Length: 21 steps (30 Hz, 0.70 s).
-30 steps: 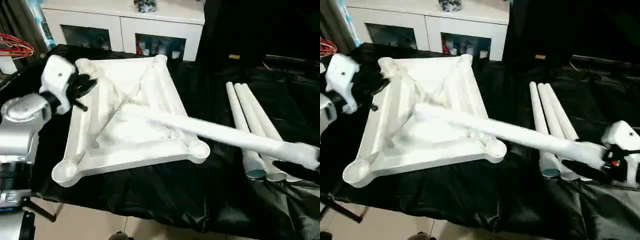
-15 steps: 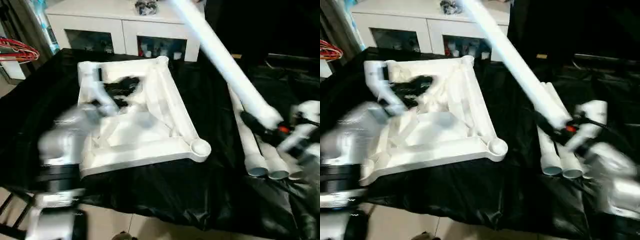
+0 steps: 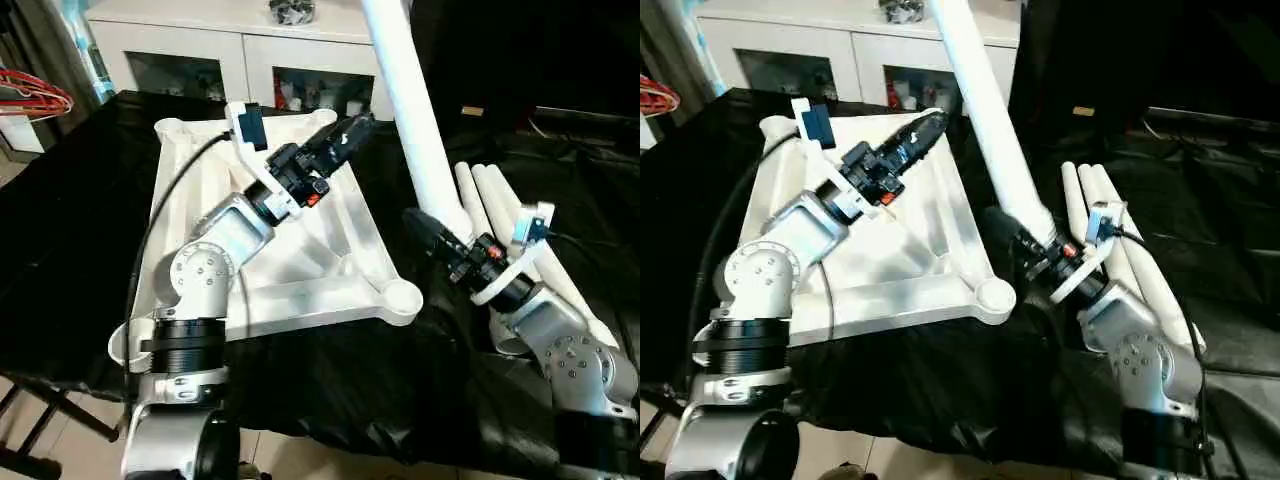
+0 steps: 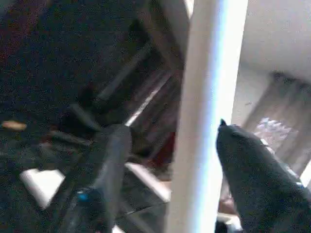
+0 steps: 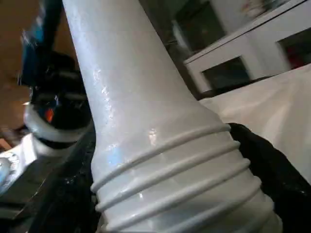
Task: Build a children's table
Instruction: Insert table leg to table base
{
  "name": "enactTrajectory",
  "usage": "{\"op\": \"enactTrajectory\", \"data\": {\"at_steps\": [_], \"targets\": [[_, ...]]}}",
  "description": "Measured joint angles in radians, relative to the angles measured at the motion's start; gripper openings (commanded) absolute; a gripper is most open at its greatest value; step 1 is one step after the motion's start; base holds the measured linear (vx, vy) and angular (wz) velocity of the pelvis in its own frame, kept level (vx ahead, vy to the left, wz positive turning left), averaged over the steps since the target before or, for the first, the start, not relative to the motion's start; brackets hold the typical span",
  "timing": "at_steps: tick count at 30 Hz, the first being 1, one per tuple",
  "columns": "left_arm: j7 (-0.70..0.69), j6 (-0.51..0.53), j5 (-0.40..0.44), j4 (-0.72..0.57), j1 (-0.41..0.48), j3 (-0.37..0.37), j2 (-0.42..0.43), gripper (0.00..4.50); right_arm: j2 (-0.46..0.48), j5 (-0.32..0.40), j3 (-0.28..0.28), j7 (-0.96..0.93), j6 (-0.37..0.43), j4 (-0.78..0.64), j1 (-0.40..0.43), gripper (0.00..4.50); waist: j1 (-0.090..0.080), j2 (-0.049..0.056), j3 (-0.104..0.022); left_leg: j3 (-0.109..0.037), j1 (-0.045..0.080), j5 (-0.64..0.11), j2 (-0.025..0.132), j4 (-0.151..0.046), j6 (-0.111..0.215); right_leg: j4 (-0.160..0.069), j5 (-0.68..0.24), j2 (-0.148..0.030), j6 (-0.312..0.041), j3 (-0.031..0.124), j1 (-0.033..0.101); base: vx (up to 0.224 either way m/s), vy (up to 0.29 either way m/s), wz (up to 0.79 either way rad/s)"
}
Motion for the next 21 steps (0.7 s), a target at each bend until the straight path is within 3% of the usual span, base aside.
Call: {"op": "enactTrajectory", "data": {"at_steps": [9, 12, 21], "targets": [[-0.06, 0.025, -0.053, 0.019, -0.022, -0.005, -0.021, 3.64, 0.011, 0.04, 0.027, 0.013, 0.038, -0.01, 0.007, 3.15, -0.001, 0.001, 0.0, 0.0, 0.0, 0.0, 0.0, -0.001, -0.001, 0.0, -0.001, 0.0, 0.003, 0.0, 0.0, 0.0, 0.0, 0.0], [-0.079, 0.024, -0.046, 0.018, -0.007, -0.041, -0.015, 3.64, 0.013, 0.04, 0.037, 0.016, 0.039, -0.01, 0.007, 3.15, 0.0, 0.002, -0.001, 0.0, 0.0, 0.0, 0.0, -0.002, -0.001, 0.0, -0.001, 0.0, 0.003, 0.0, 0.0, 0.0, 0.0, 0.0], [-0.088, -0.03, 0.054, 0.057, -0.005, -0.108, 0.022, 2.83, 0.014, 0.039, 0.056, 0.024, 0.045, -0.008, 0.029, 3.15, 0.0, 0.008, -0.002, 0.0, 0.0, -0.002, 0.0, -0.003, -0.004, -0.001, -0.001, 0.0, 0.003, 0.0, 0.0, 0.0, 0.0, 0.0]]}}
